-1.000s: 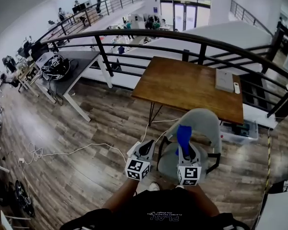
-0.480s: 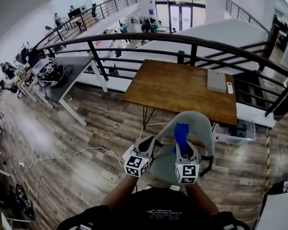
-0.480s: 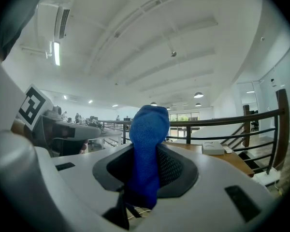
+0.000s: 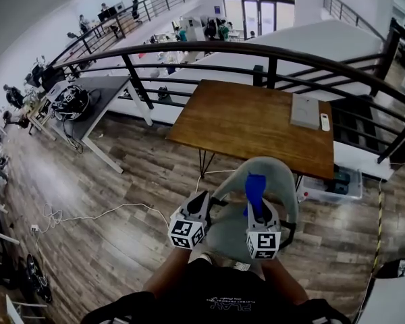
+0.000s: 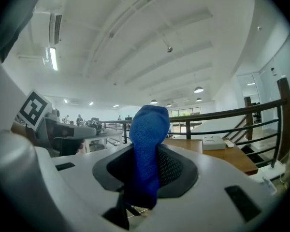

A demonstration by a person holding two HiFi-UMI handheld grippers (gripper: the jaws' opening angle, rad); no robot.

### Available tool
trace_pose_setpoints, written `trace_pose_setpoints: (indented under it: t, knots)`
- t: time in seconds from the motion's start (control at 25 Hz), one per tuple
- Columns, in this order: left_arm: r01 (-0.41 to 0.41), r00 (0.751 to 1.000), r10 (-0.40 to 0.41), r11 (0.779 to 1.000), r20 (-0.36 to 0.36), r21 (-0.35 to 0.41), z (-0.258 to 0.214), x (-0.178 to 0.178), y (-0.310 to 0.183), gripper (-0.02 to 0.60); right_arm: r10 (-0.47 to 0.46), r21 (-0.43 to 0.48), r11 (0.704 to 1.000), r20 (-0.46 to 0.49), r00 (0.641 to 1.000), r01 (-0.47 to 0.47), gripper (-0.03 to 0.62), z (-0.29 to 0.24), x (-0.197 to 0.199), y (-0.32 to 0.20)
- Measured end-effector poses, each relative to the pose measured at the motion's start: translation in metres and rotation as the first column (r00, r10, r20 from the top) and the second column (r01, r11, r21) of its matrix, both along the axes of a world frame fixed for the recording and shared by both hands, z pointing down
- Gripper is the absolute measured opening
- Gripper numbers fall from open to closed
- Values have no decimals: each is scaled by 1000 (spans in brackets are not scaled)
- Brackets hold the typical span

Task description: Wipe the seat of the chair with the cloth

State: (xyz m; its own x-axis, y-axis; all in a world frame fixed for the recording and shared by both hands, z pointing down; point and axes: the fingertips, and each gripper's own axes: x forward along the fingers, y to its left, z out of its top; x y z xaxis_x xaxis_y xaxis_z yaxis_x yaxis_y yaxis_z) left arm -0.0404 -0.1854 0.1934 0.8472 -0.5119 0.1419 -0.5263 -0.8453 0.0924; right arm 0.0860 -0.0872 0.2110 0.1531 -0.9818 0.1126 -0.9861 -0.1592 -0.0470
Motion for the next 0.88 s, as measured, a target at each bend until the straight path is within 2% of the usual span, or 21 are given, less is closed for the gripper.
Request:
trace_pose_setpoints:
  t: [0.28,0.44,0.88]
  knots:
    - [-1,999,2,999,35,-50,24,0,-18,2,16,-39,999,33,999,-15,120,18,1,-16]
    - [-39,997,43,997,63,-62,36,5,-29,2,37,-65,997,34,999,-35,120,29,0,-29]
    - [-158,974,176,979,140,-129,121,44,-33,2,94,-189,979,77,993,-78,120,108,1,-42]
